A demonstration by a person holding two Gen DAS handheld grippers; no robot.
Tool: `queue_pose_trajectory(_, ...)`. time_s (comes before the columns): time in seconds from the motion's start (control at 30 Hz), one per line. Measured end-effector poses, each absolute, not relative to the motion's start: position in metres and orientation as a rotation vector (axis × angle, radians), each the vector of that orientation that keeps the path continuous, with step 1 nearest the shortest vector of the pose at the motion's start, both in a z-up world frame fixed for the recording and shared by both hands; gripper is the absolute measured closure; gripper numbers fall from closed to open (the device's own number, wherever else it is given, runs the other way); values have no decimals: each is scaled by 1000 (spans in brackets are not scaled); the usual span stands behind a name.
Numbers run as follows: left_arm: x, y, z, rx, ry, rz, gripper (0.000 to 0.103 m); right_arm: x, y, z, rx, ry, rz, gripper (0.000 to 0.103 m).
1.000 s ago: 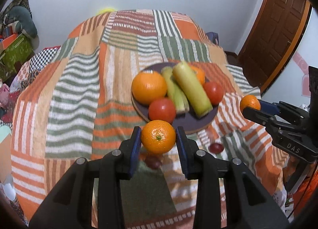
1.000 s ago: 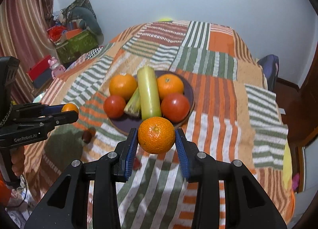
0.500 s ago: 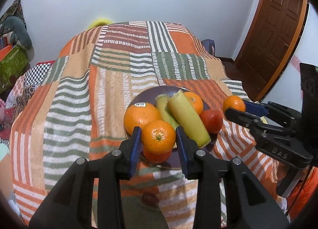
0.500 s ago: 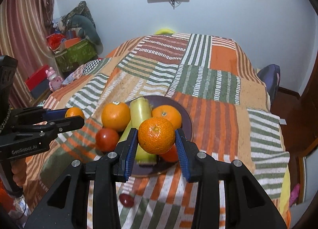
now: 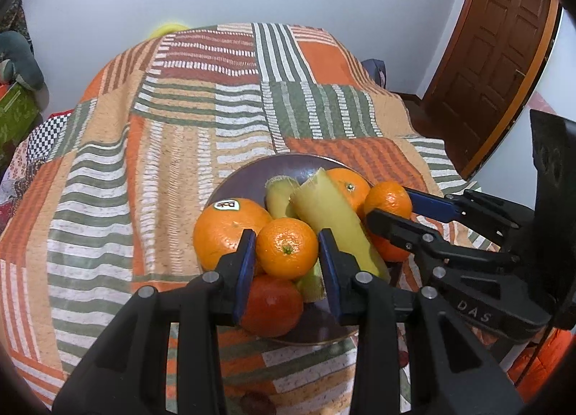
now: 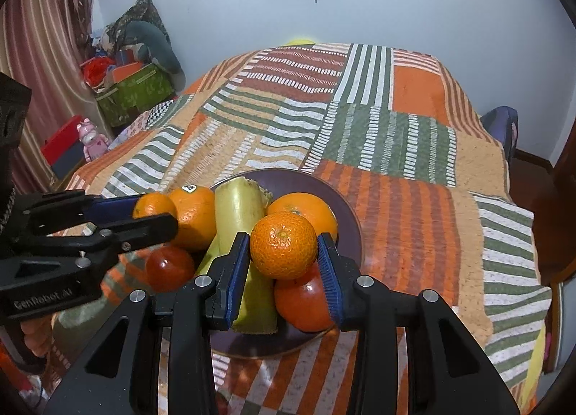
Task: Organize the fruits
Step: 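Carry both mandarins onto the purple plate and open both tools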
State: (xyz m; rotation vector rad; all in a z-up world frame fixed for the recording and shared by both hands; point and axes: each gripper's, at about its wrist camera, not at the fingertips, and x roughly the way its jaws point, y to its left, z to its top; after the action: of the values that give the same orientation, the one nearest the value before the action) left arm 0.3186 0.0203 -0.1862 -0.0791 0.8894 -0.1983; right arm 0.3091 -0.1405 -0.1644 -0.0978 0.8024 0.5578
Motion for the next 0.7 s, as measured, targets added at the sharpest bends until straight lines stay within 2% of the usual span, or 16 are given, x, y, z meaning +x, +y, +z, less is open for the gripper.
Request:
queue_pose_trajectory(0.37,329,18,-198,-85,897,-188,67,313,-144,-172,-63,801,586,67)
queue_pose_trajectory(0.57,327,21,-195,-107,901,-187,59,311,-142,-171,-84,804,579,67)
queue_pose_trajectory(0.7,318,24,-189,-121,900,-192,59,305,-138,-169,-132,796,552,54)
